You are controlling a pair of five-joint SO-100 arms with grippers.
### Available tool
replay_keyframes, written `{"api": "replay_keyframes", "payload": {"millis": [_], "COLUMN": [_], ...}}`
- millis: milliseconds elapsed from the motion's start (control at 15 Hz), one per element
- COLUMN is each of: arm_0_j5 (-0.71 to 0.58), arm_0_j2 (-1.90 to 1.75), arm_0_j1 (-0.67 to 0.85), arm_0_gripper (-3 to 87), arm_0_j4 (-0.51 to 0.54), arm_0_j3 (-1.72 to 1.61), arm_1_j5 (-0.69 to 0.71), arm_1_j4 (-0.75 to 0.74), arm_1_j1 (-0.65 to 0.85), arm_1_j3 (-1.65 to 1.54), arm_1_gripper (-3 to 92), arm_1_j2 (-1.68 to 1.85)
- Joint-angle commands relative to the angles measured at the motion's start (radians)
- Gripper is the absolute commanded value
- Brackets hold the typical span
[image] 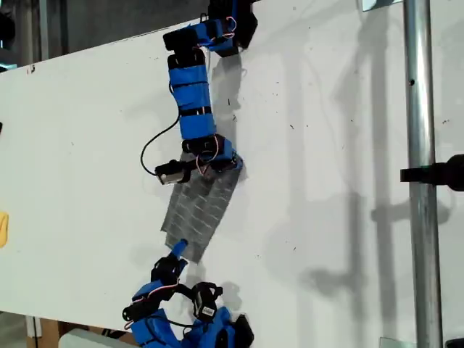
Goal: Grasp corners of a towel and fold twice.
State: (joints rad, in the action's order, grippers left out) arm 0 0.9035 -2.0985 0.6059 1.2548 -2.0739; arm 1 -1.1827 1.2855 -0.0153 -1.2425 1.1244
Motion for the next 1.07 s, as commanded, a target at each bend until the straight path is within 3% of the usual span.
{"api": "replay_keyframes", "payload": {"millis": [0, 267, 400, 600, 1000], "arm_0_j5": [0.009, 0.017, 0.021, 0.028, 0.018], "arm_0_j2": [-0.038, -0.054, -0.074, -0.118, -0.149], "arm_0_j1": [-0.006, -0.015, -0.017, -0.015, -0.005], "arm_0_gripper": [24.1, 24.0, 23.9, 23.9, 24.2], "arm_0_j4": [-0.015, -0.017, -0.014, -0.003, -0.009], "arm_0_j3": [0.008, 0.003, -0.009, -0.043, -0.069], "arm_1_j5": [0.084, 0.276, 0.351, 0.353, 0.155], "arm_1_j4": [0.13, 0.126, 0.035, -0.058, -0.229], "arm_1_j1": [0.092, 0.37, 0.451, 0.437, 0.261], "arm_1_j3": [-0.031, -0.225, -0.291, -0.414, -0.798], "arm_1_gripper": [-0.2, -0.2, -0.2, -0.2, -0.3], "arm_1_j2": [0.307, 0.595, 0.598, 0.577, 0.695]}}
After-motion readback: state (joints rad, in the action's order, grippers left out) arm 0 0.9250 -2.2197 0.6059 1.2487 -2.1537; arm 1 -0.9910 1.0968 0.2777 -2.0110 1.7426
